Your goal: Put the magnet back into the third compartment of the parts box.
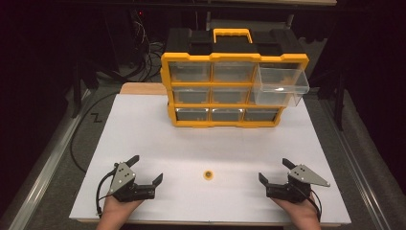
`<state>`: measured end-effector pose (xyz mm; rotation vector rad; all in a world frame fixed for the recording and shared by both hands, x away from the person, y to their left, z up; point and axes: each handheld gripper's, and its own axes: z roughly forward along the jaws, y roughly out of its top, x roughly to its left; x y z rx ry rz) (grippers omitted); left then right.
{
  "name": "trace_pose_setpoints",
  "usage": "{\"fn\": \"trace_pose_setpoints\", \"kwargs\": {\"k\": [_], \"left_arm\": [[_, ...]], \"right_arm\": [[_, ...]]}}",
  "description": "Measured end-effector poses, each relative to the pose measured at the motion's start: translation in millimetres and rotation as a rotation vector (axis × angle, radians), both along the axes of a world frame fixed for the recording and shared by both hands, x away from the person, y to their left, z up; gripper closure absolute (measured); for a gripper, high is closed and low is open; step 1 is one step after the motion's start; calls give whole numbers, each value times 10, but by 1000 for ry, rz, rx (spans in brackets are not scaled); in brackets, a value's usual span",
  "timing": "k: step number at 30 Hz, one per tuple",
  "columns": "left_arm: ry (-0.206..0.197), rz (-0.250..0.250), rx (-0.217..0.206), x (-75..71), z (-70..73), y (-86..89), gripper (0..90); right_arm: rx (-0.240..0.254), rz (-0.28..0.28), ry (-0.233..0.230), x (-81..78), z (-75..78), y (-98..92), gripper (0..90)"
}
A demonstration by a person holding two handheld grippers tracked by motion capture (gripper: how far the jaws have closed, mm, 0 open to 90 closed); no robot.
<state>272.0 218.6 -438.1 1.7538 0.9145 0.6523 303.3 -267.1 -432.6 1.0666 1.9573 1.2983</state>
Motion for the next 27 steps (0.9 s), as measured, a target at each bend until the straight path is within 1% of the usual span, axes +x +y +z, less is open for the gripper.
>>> {"fn": "trace_pose_setpoints", "kwargs": {"k": [6, 9, 11, 13, 18, 21, 24, 27], "left_arm": [[-1, -5, 3, -3, -1, -5, 1], [7, -6, 11, 12, -9, -10, 1], [2, -6, 13, 10, -9, -13, 1], [1, -8, 8, 9, -8, -13, 1], [1, -10, 3, 8, -3, -15, 1], [0, -10, 4, 7, -4, -18, 1], [-3, -13, 6, 6, -4, -19, 1], [-7, -13, 4, 5, 0, -19, 1]], "right_arm": [[1, 0, -1, -8, 7, 9, 8], [-4, -2, 1, 3, 5, 12, 8], [-5, -1, -2, 15, 6, 19, 8], [-6, -1, -2, 17, 7, 22, 8], [-18, 3, 0, 47, 13, 63, 8], [-33, 6, -2, 67, 23, 109, 8], [-26, 11, -1, 88, 30, 138, 8], [-28, 12, 2, 121, 34, 174, 8]]}}
